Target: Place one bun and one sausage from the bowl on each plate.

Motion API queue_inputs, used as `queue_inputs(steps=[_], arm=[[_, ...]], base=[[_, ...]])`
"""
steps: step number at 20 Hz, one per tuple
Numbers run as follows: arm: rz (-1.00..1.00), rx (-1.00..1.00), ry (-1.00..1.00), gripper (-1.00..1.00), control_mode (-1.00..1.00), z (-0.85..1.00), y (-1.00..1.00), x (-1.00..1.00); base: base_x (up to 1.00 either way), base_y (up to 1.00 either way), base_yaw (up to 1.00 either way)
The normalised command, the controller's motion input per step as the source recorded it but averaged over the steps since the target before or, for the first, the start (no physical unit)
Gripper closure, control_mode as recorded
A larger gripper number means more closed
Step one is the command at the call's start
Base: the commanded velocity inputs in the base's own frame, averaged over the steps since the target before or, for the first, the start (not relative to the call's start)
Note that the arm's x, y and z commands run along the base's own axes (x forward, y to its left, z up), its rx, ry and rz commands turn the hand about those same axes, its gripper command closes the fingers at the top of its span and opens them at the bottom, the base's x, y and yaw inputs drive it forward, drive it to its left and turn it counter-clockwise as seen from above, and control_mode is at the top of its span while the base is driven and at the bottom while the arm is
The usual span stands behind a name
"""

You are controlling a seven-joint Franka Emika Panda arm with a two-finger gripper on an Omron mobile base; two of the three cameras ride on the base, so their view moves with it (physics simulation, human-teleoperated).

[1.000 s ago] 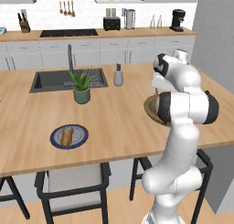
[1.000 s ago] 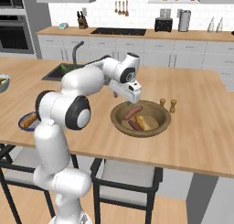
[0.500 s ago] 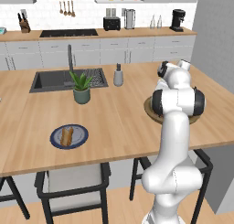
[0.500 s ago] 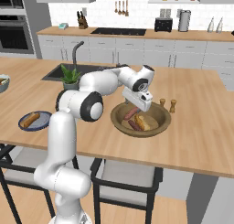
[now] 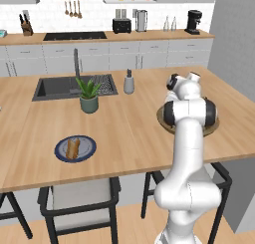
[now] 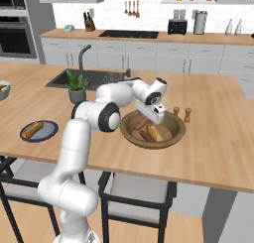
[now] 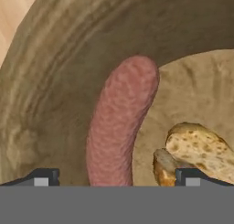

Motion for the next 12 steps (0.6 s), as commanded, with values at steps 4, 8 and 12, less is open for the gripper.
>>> queue_inputs(steps=[4,8,12], arm=[[0.00,0.00,0.00,-1.00,-1.00,-0.54,0.00,0.26],[0.00,0.00,0.00,-1.00,-1.00,-0.56,0.13,0.14],[0.00,-0.02,0.00,1.00,-1.00,-0.64,0.30,0.01]], base=[[0.00,0.00,0.00],[0.00,0.00,0.00],[0.00,0.00,0.00]])
